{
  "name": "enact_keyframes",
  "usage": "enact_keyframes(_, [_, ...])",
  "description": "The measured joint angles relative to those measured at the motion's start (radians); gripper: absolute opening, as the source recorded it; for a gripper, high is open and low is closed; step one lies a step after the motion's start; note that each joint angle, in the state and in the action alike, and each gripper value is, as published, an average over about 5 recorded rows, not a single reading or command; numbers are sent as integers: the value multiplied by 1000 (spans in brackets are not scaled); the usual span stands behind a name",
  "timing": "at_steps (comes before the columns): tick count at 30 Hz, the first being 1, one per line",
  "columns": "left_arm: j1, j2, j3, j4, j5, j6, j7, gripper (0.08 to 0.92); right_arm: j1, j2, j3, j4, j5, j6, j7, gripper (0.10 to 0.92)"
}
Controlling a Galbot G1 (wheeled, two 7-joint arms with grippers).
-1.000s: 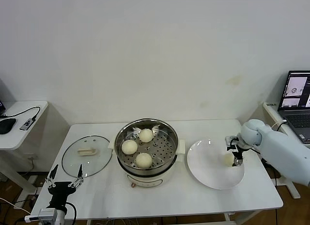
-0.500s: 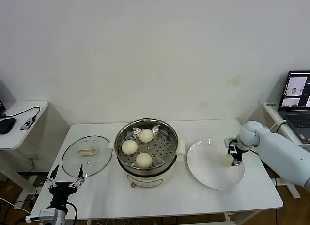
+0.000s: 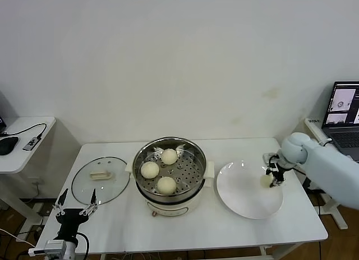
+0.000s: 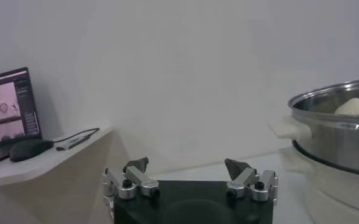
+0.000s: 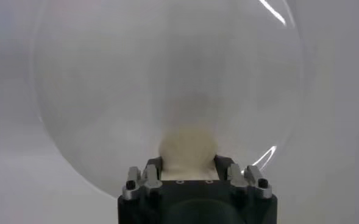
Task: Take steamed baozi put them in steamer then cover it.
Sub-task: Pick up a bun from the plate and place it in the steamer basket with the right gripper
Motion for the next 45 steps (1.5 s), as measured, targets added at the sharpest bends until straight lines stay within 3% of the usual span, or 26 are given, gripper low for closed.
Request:
enact_keyframes(11, [-25,16,25,-6,-1,17,6,823,335,9,-245,139,231,-85,26,529])
enact_keyframes(28, [-36,12,27,-19,-10,20,5,823,658,237,-503,283,736,-319,219,543])
enact_keyframes(45, [-27,-1,9,-32,-11,8,2,823,570,415,-543,214,841,-418,323,549])
